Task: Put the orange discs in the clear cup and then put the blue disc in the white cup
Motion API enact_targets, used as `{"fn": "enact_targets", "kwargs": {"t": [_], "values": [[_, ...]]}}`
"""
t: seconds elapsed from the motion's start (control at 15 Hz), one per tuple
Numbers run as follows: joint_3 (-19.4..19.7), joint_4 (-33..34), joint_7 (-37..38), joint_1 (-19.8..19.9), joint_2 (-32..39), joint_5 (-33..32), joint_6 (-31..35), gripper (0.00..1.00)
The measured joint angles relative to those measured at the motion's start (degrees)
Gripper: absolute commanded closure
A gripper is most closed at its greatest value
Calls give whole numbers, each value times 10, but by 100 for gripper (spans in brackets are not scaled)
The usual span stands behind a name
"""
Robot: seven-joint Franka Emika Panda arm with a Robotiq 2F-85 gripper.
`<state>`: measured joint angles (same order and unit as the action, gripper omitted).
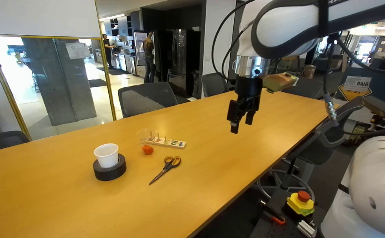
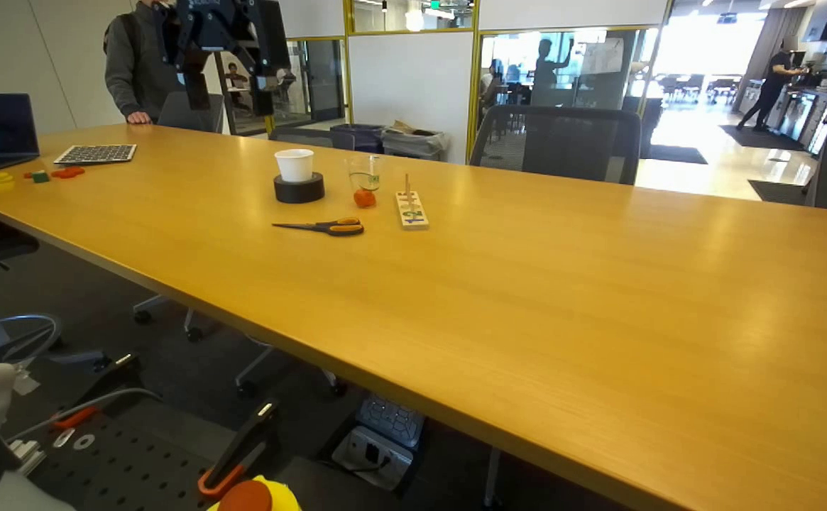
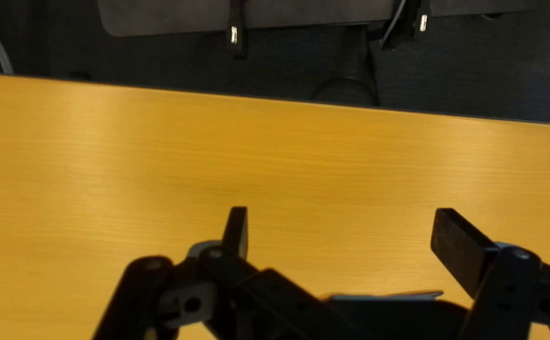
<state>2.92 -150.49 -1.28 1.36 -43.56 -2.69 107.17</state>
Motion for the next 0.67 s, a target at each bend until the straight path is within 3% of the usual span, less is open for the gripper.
{"fn": "enact_targets", "kwargs": {"t": [0.33, 0.67], "values": [[1, -15, 44, 28, -85, 0, -55, 0], [1, -17, 60, 33, -111, 0, -70, 0]]}}
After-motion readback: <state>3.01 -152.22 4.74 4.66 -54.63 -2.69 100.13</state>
